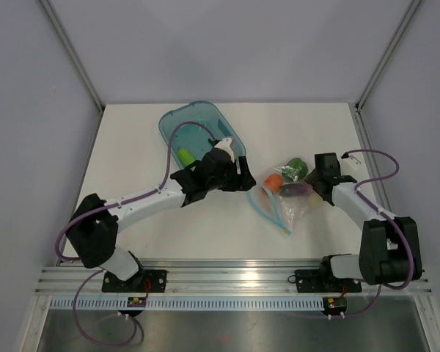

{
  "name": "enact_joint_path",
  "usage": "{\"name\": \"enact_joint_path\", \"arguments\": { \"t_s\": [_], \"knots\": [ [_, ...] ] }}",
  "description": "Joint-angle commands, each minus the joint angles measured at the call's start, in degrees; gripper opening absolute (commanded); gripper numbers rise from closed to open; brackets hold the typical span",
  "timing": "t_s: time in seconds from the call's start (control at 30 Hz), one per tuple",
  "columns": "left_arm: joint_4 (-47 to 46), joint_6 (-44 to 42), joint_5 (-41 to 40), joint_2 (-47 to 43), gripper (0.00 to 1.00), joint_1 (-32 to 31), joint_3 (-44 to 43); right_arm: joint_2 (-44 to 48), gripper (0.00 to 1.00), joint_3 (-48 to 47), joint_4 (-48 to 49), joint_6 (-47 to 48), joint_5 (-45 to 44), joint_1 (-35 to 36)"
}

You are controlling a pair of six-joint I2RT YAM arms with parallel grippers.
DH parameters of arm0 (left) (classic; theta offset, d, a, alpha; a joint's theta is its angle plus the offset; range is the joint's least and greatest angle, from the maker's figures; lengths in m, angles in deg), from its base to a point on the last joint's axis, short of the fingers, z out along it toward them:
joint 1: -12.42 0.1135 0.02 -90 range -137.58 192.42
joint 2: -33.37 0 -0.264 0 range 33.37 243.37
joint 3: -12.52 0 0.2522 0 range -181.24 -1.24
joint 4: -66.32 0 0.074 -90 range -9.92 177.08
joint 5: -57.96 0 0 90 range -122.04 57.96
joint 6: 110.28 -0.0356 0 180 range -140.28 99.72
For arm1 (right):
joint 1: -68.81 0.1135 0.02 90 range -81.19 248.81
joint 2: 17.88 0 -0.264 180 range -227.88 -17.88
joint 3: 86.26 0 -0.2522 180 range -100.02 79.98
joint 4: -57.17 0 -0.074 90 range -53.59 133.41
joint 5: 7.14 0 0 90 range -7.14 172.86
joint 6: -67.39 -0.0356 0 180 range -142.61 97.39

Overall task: Open the zip-top bag and remove the fake food
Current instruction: Pick up the fake fruit from the zipper food storage bag.

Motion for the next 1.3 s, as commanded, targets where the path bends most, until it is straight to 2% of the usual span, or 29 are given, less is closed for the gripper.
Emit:
{"name": "enact_joint_path", "arguments": {
  "t_s": [0.0, 0.07, 0.1, 0.17, 0.2, 0.33, 0.4, 0.43, 0.57, 0.83, 0.9, 1.03, 1.17, 1.27],
  "knots": [
    [-1.25, -0.58, 1.04, -1.56, 0.72, 2.6, -1.48, -2.2, 0.83, -0.54, 2.71, -0.21, 2.85, -1.14],
    [-2.12, 0.3, 4.1, -1.83, 0.72, 4.35, -0.17, -2.65, 0.76, -0.62, 2.1, -1.79, 3.12, -1.23],
    [-2.47, 0.56, 4.72, -2.0, 0.72, 4.8, 0.1, -2.74, 0.67, -0.62, 1.67, -2.75, 2.16, -1.23],
    [-3.09, 1.0, 5.17, -2.09, 0.72, 5.59, 0.8, -2.22, 0.6, -0.01, 1.22, -4.87, 1.89, -1.23],
    [-3.53, 1.09, 5.6, -1.92, 0.72, 5.59, 0.89, -1.25, 0.52, 0.43, 1.57, -5.22, 1.8, -1.23],
    [-3.88, 1.27, 6.75, -1.3, 0.72, 5.59, 0.8, 1.04, 0.32, 2.71, 0.35, -11.98, -0.31, -1.23],
    [-3.88, 1.36, 6.66, -1.13, 0.72, 5.59, 0.89, 2.0, 0.25, 3.42, 0.08, -13.74, 0.65, -1.23],
    [-3.88, 1.35, 6.66, -1.13, 0.72, 5.59, 0.8, 2.35, 0.16, 4.03, -0.36, -15.4, 1.18, -1.23],
    [-4.32, 1.44, 6.57, -0.95, 0.72, 5.59, 1.07, 5.16, 0.0, 7.02, 0.34, -20.24, 4.17, -1.15],
    [-10.03, 6.01, 9.74, 0.1, 0.66, 4.54, 4.57, 15.09, 0.0, 11.41, -1.32, -28.07, 1.9, 0.26],
    [-11.79, 8.11, 8.34, -0.94, 0.62, 3.4, 5.98, 17.21, 0.0, 11.94, -1.24, -28.43, 0.84, 0.26],
    [-17.14, 11.19, 2.46, -4.64, 0.6, 0.76, 12.04, 18.09, 0.0, 12.12, -0.89, -27.81, -0.31, 0.26],
    [-17.42, 8.05, -3.52, -6.49, 0.6, -0.3, 14.25, 15.99, 0.0, 11.16, -1.33, -27.46, -0.22, 0.26],
    [-16.98, 2.16, -4.06, -5.96, 0.61, -0.38, 14.16, 14.93, 0.0, 10.36, -1.24, -26.67, 0.66, 0.26]
  ]
}}
